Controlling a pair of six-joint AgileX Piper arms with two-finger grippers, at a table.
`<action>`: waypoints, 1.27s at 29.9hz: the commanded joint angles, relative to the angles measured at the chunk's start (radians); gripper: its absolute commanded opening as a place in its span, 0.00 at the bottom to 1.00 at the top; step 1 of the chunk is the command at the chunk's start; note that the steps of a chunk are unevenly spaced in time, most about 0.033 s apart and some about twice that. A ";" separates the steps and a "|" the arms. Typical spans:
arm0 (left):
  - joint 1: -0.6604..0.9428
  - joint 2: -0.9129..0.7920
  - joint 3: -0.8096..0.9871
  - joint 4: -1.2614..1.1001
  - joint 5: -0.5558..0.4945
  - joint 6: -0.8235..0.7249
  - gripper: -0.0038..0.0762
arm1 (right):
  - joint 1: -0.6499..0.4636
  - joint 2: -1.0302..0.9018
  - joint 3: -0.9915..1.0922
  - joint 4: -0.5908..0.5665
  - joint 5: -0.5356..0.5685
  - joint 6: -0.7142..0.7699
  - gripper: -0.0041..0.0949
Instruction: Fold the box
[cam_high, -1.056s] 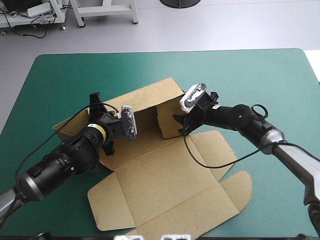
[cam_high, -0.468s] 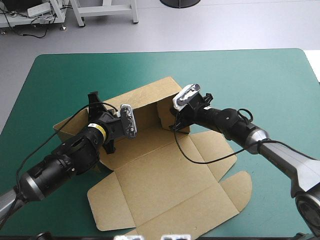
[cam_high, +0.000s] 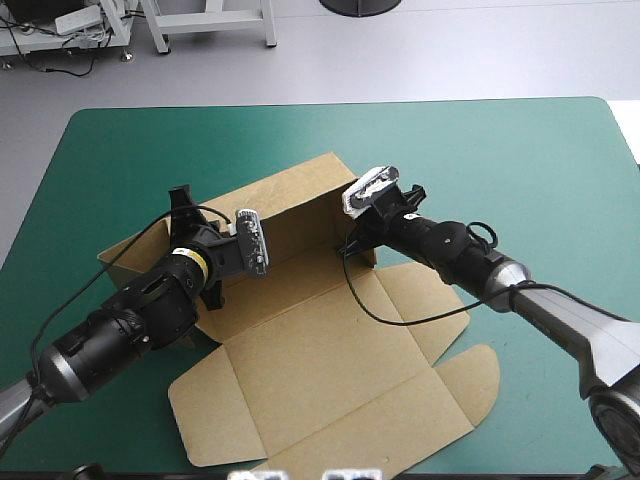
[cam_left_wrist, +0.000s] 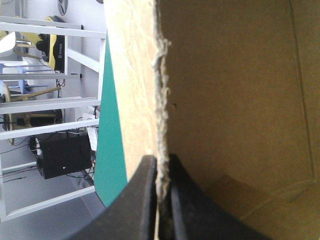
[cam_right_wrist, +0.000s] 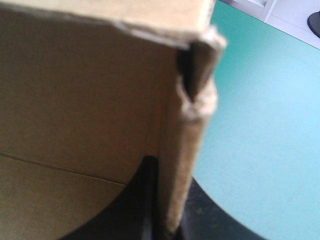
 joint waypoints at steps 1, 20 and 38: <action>-0.030 -0.018 -0.024 -0.012 0.015 -0.016 0.19 | 0.015 -0.040 -0.030 -0.005 0.024 -0.012 0.04; -0.445 -0.018 -0.300 -0.017 0.445 -0.234 0.64 | 0.015 -0.047 -0.033 0.022 -0.013 0.051 0.04; -0.296 -0.019 -0.901 -0.429 0.522 -0.260 0.05 | -0.177 -0.119 -0.033 -0.612 0.282 0.823 0.04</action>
